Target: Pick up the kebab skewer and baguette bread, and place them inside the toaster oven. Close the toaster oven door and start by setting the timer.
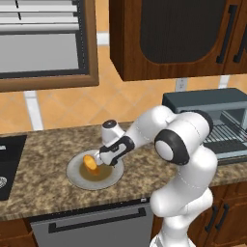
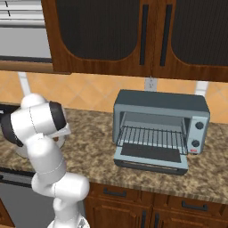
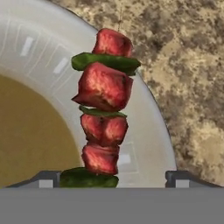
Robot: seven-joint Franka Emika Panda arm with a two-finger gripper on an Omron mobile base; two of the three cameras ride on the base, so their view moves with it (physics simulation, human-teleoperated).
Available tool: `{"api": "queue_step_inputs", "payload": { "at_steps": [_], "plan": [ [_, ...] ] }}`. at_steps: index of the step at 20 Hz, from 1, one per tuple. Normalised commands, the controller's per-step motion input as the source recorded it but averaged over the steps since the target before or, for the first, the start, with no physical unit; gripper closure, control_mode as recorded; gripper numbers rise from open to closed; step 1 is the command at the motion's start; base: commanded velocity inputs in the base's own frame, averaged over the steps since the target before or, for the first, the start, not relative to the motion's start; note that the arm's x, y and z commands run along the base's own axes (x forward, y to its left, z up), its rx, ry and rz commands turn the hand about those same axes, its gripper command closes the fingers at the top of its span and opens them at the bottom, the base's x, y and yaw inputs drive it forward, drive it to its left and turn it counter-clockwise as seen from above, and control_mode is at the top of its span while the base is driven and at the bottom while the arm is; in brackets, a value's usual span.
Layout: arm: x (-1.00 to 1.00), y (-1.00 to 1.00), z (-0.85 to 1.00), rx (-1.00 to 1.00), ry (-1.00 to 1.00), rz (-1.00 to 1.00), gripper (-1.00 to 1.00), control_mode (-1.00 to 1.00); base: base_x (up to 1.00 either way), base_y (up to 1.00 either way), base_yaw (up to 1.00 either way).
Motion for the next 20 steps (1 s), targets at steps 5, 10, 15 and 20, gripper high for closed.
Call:
{"api": "queue_step_inputs", "payload": {
  "at_steps": [5, 10, 15, 20],
  "plan": [
    [-0.18, -0.10, 0.06, 0.01, 0.01, 0.01, 1.00, -1.00, 0.00, 0.00, 0.00],
    [-0.24, -0.26, 0.50, 0.00, 0.00, 0.07, 1.00, -1.00, 0.00, 0.00, 0.00],
    [-0.83, -0.87, 0.90, 0.01, -0.01, 0.10, 1.00, -1.00, 0.00, 0.00, 0.00],
    [-0.99, -1.00, 0.65, 0.02, -0.01, 0.04, 1.00, -1.00, 0.00, 0.00, 0.00]
  ]
}}
